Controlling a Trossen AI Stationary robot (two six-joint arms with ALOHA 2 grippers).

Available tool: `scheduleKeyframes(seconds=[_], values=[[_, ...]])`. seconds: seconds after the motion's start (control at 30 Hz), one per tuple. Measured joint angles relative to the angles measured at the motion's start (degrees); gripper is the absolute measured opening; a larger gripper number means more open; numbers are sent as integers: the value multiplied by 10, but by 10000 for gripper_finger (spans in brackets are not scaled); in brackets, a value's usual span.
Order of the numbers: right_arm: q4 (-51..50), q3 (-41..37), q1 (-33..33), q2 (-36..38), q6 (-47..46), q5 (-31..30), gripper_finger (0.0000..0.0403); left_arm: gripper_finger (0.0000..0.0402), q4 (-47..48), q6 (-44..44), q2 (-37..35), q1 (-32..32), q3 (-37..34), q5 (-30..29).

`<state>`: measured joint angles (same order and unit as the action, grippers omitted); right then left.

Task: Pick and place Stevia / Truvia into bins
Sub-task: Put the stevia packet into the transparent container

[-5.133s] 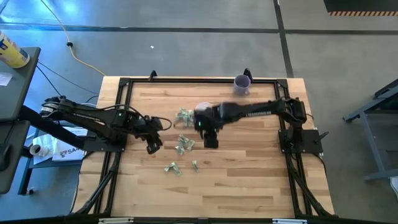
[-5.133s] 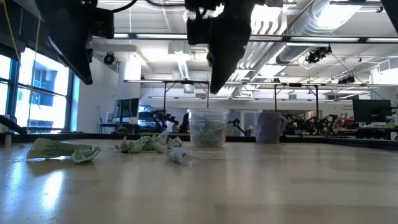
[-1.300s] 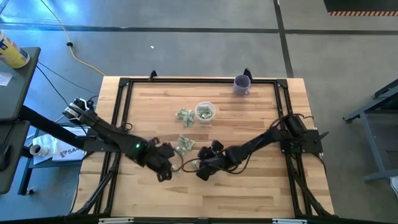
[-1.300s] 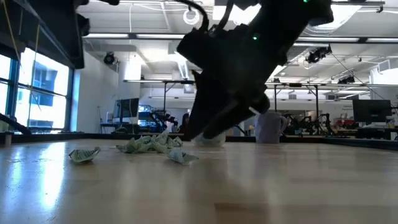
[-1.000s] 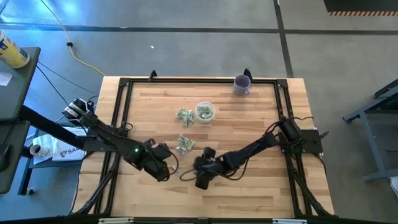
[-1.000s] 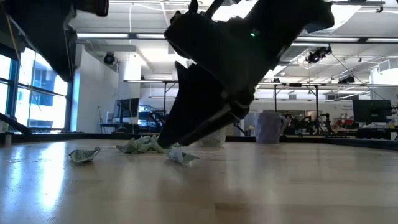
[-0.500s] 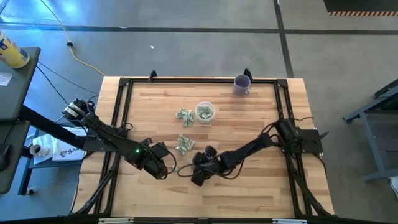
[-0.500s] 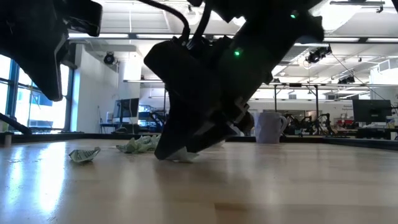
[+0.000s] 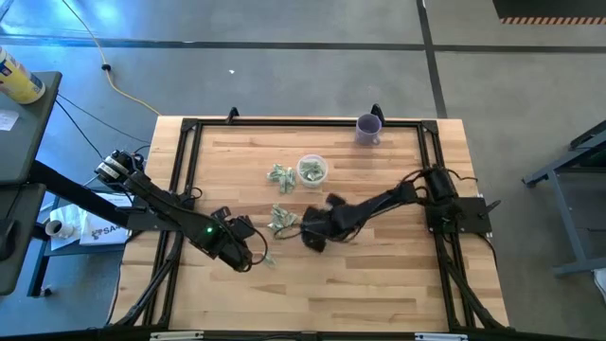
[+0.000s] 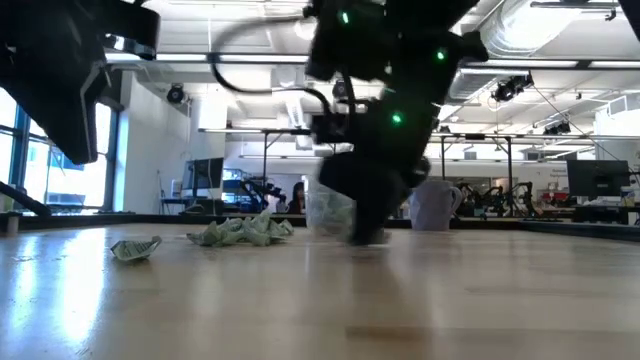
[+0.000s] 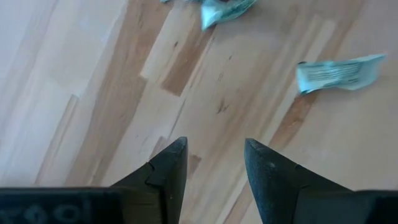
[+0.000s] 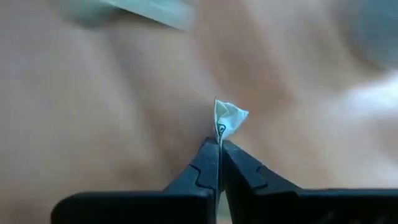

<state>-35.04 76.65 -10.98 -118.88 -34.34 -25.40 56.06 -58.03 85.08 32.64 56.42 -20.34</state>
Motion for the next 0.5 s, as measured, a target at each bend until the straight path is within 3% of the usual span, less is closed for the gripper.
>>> scheduleKeyframes(seconds=[0.1,0.27,0.37,0.5], values=[[-52,-7,28,71,-1,-53,6,181,12,-9,0,0,-4,-1],[-74,0,94,201,6,-88,5,161,7,-26,0,0,-20,-2],[-49,-1,149,230,53,-51,4,151,-15,-29,0,0,-31,-1],[-7,1,208,225,119,51,25,140,-52,-22,0,0,-40,3]])
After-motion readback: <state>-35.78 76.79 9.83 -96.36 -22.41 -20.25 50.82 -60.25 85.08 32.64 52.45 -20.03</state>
